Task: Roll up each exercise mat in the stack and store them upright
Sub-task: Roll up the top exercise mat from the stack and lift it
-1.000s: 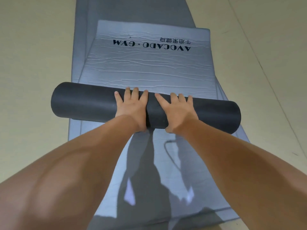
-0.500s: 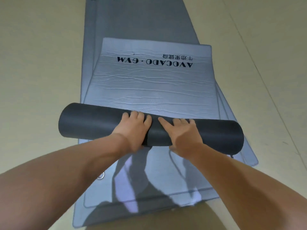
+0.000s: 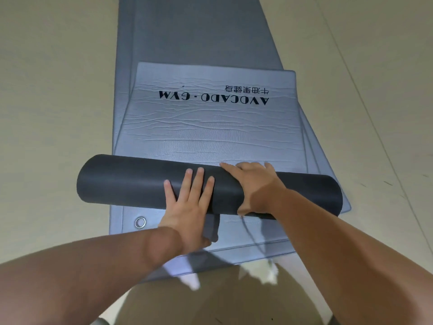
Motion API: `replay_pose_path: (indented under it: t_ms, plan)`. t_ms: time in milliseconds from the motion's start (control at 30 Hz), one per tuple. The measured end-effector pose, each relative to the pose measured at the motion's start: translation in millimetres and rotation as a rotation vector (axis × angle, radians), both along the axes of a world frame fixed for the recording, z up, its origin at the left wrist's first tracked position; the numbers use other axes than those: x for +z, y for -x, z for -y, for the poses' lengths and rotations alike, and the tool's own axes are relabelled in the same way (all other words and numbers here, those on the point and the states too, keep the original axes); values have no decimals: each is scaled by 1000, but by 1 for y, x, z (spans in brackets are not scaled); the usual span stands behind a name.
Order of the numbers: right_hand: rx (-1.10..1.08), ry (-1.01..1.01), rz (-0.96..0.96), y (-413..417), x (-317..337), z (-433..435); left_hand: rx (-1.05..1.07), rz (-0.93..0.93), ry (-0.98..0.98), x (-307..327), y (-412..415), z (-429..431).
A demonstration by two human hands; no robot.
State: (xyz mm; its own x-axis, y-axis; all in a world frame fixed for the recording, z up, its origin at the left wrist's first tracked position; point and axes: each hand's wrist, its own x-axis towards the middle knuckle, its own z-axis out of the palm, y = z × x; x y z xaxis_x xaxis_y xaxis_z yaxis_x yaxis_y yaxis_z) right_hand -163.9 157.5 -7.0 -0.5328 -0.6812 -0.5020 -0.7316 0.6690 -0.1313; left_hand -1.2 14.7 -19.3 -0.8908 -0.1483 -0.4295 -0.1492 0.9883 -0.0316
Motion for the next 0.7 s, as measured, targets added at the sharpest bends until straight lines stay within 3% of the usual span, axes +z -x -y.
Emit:
replay_pose_path:
  t_ms: [167,300,533,700]
  plan:
    - [-66,225,-334,-21,-13,-37,33,-41,53,-2,38,12]
    - [-98,21,-384,-23,-21,-51,79,-62,54,-1,68,23]
    - [-104,-16,-342,13,-16,-33,48,23,-1,14,114,45]
    - [-79,-109,-82,79,7,-5,-170,-62,125,15,114,51]
